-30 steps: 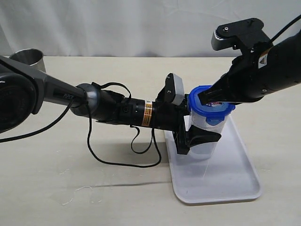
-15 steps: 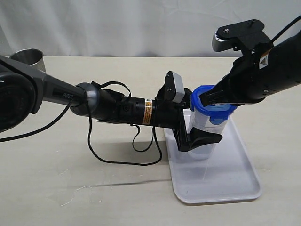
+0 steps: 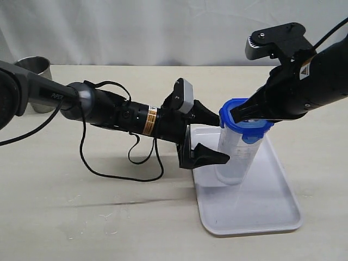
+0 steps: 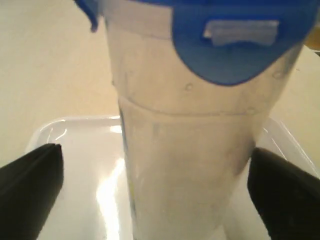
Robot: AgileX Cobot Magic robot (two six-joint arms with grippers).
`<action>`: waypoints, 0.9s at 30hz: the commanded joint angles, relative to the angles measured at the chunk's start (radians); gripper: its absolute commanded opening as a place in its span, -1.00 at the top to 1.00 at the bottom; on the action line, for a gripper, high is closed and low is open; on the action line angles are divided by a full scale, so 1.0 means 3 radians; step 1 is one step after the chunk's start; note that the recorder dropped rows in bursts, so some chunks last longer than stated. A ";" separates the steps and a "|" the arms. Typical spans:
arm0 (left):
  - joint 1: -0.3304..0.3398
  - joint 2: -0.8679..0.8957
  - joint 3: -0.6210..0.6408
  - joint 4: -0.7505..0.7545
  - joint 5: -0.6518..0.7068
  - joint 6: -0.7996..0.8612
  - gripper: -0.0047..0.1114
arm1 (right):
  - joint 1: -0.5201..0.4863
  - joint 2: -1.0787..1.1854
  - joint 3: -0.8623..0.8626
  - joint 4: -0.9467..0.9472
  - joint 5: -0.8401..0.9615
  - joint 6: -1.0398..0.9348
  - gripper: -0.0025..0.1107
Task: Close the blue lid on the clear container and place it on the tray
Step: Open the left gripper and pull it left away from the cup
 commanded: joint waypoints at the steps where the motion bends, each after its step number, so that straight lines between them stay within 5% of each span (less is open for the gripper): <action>1: 0.0081 -0.0030 -0.0018 0.0101 -0.0009 -0.0189 -0.67 | -0.0018 0.0020 0.0016 -0.0019 0.0117 0.0004 0.89; 14: 0.0273 -0.0039 -0.0018 0.0629 -0.0005 -0.0402 0.90 | -0.0018 0.0020 0.0016 -0.0019 0.0123 0.0004 0.89; 27: 0.0404 -0.0678 -0.0018 0.1116 0.0401 -0.1653 0.92 | -0.0018 -0.0080 -0.0141 -0.0019 0.0026 -0.0021 0.89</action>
